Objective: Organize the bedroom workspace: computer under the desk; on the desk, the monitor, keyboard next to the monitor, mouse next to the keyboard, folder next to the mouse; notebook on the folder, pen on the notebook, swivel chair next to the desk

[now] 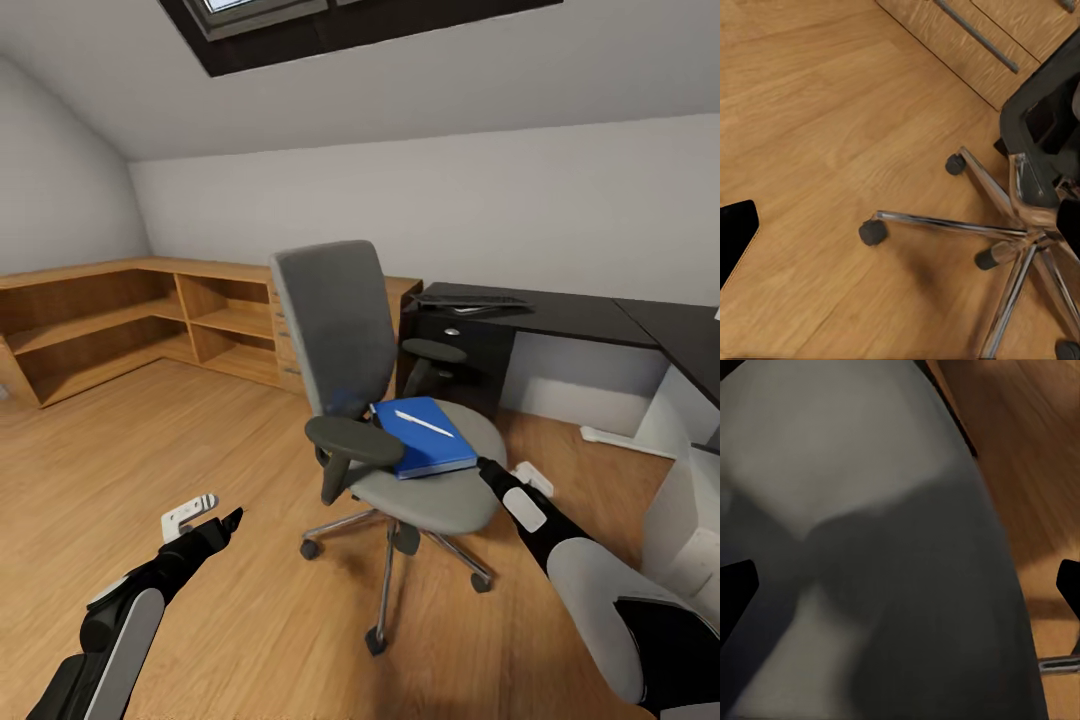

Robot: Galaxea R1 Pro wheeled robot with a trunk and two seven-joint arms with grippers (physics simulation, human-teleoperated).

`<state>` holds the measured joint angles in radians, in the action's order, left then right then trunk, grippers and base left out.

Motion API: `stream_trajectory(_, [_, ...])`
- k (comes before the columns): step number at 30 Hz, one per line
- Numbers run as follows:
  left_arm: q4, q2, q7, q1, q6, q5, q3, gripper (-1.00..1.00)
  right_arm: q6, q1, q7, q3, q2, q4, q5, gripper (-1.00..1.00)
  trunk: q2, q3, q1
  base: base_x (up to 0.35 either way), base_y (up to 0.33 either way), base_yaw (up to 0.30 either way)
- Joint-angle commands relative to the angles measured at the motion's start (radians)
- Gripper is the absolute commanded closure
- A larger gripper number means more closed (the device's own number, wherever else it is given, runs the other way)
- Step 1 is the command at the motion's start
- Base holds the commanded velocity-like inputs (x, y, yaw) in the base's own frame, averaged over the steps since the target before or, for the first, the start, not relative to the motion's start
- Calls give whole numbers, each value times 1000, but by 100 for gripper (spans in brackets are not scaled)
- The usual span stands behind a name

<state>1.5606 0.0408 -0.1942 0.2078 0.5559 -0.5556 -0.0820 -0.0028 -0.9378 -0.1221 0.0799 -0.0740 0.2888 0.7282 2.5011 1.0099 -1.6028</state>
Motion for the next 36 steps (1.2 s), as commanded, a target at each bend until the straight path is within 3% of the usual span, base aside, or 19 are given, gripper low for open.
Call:
stream_trajectory(1, [1,0,-8,1,4,-10,1,-100,0,1,-2,-6,0,-23,19,-100,0,2,0,0,0,195])
stream_trajectory(17, [1,-1,-9,1,6,-10,2,-100,-1,1,-3,-7,0,-22,19,-100,0,19,0,0,0,190])
stream_trajectory(29, [-10,-1,-9,1,7,-10,4,-100,-2,1,-1,-8,2,-23,19,-100,0,21,0,-214,0,18])
stream_trajectory(36, [-11,-1,-10,1,7,-10,4,-100,-2,1,2,-8,3,-23,17,-100,0,21,0,-8,0,0])
